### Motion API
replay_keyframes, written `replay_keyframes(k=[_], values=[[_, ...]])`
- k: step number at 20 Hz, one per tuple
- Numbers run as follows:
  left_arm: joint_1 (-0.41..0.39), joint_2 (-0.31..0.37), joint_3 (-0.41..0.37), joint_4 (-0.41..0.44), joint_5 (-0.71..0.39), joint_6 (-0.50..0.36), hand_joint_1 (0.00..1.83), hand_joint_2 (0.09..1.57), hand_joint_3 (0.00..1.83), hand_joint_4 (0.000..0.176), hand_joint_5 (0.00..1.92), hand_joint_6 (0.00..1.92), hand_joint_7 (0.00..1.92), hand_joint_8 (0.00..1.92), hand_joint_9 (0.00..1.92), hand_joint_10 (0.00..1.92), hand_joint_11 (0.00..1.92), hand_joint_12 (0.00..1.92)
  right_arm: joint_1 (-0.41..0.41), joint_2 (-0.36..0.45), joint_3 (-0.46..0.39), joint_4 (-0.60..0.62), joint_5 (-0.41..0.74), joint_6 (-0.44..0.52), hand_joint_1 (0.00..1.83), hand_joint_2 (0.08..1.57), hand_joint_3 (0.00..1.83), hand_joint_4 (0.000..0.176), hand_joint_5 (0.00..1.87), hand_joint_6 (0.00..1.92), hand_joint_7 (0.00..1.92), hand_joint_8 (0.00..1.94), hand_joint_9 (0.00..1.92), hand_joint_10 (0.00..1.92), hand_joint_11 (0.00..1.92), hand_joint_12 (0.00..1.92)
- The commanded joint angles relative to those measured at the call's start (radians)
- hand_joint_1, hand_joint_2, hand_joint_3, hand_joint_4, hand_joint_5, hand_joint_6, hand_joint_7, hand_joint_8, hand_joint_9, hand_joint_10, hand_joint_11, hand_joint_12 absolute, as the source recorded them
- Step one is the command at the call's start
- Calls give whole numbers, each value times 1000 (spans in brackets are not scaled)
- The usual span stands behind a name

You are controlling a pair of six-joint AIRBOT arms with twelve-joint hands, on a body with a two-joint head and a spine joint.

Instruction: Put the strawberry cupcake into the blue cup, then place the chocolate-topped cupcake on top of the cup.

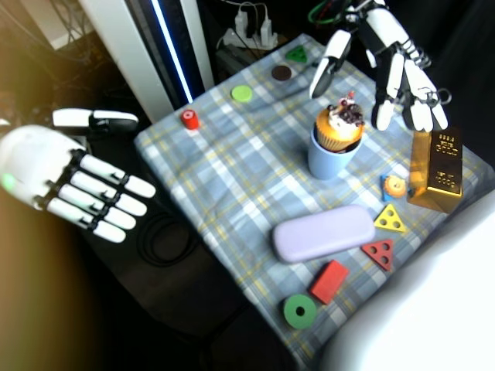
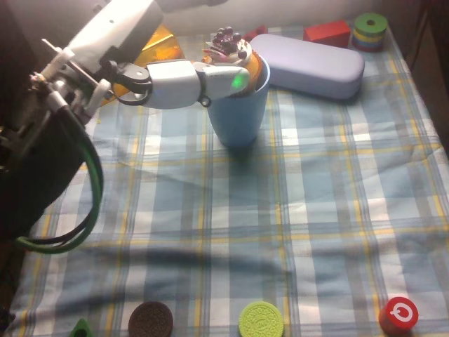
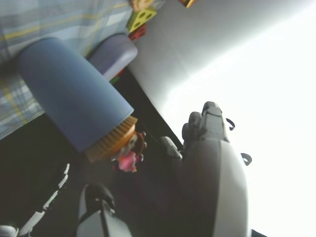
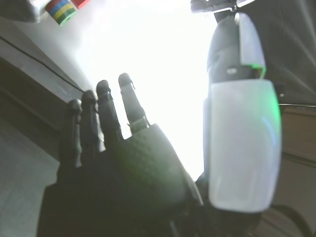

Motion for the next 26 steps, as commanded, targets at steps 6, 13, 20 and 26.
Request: replay_keyframes(k=[6,13,20,26], values=[[75,161,-133,36,-241,61,0,1059,14,29,100,0,18,0,5,0,0,2,-6,0,-7,43,127,11,0,956,0,39,0,0,55,1,60,3,0,171],[306,215,-277,-205,-425,233,0,933,22,2,0,0,0,0,0,0,0,0,-58,-27,-29,109,195,11,0,1019,14,9,0,0,23,1,0,0,0,0],[481,185,-356,-356,-628,233,0,900,4,74,0,0,0,0,0,0,0,0,-88,-64,-51,158,275,9,0,1025,10,0,0,0,77,15,66,17,48,27],[510,171,-368,-359,-629,233,0,925,12,45,6,2,0,0,0,0,0,0,-86,-74,-53,159,274,4,0,1005,0,1,0,0,94,9,65,10,19,8]])
